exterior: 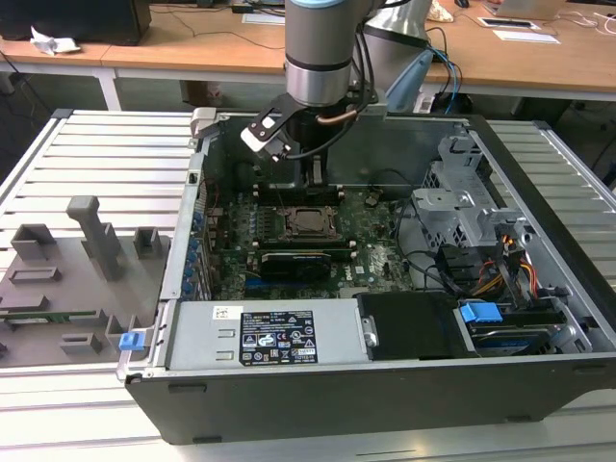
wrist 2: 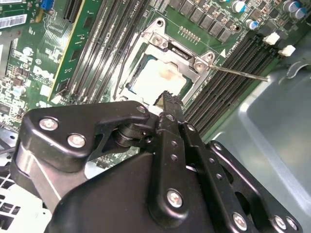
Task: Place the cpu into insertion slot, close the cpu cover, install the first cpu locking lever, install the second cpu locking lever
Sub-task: 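Install the first cpu locking lever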
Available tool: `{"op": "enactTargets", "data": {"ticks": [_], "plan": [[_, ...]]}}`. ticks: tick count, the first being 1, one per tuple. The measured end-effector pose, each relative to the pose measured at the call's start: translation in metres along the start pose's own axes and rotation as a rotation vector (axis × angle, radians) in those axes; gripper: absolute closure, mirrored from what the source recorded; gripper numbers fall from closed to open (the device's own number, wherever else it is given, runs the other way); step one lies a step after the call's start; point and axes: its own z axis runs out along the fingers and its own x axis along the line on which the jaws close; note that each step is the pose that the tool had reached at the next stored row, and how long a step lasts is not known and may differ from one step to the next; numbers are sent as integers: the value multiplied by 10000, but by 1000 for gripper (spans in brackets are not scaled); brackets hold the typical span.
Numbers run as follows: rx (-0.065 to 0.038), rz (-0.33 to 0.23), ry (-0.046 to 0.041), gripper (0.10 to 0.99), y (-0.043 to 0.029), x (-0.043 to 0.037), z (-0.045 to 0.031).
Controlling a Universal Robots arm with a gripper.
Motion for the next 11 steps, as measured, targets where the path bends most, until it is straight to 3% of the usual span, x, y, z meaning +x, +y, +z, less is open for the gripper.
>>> {"op": "enactTargets", "data": {"ticks": [7, 11], "plan": [[0, 0, 1, 980, 5, 4, -142], [15, -1, -3, 980, 12, 9, -298]]}}
